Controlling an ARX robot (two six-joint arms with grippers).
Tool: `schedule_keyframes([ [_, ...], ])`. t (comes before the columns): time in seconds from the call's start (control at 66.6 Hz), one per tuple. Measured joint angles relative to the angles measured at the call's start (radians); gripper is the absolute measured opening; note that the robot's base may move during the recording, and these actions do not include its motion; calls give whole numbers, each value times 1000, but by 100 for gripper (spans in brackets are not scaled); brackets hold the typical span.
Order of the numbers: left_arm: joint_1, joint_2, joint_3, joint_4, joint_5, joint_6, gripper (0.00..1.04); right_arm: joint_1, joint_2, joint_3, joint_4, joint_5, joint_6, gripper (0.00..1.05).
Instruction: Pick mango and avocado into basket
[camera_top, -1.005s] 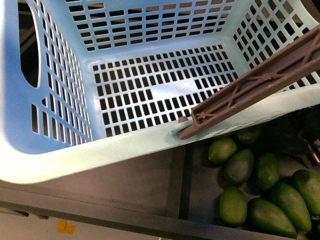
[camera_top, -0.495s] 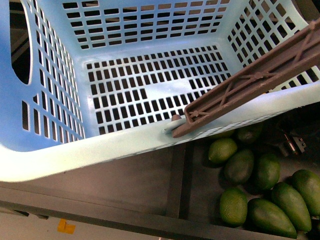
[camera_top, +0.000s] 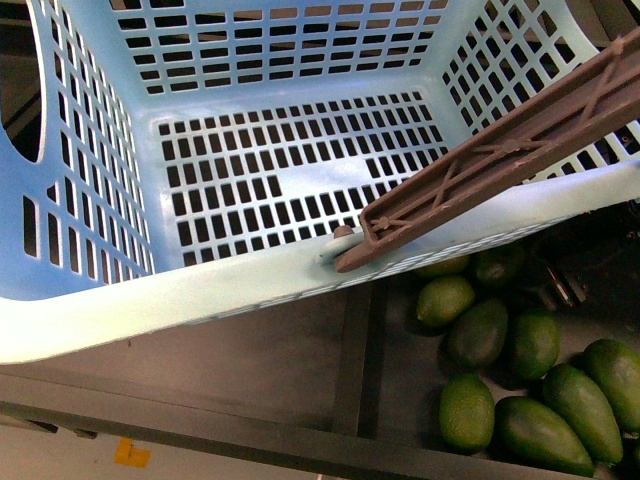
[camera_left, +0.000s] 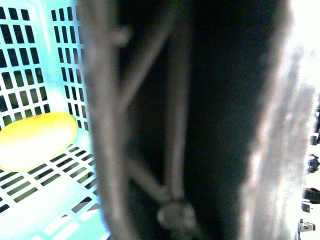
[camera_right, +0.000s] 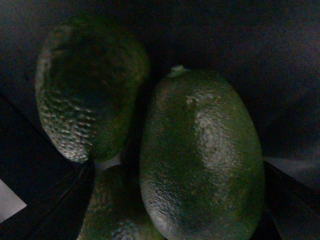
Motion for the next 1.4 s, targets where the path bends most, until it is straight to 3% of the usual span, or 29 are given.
schedule_keyframes([
  [0.765,0,0,0,0,0,2,13,12,64,108,-56,19,5,96],
  [1.08,0,0,0,0,0,2,13,6,68,103,-69,34,6,60],
  [1.395,0,0,0,0,3,2,13,-10,56,72,-42,25,16,57],
])
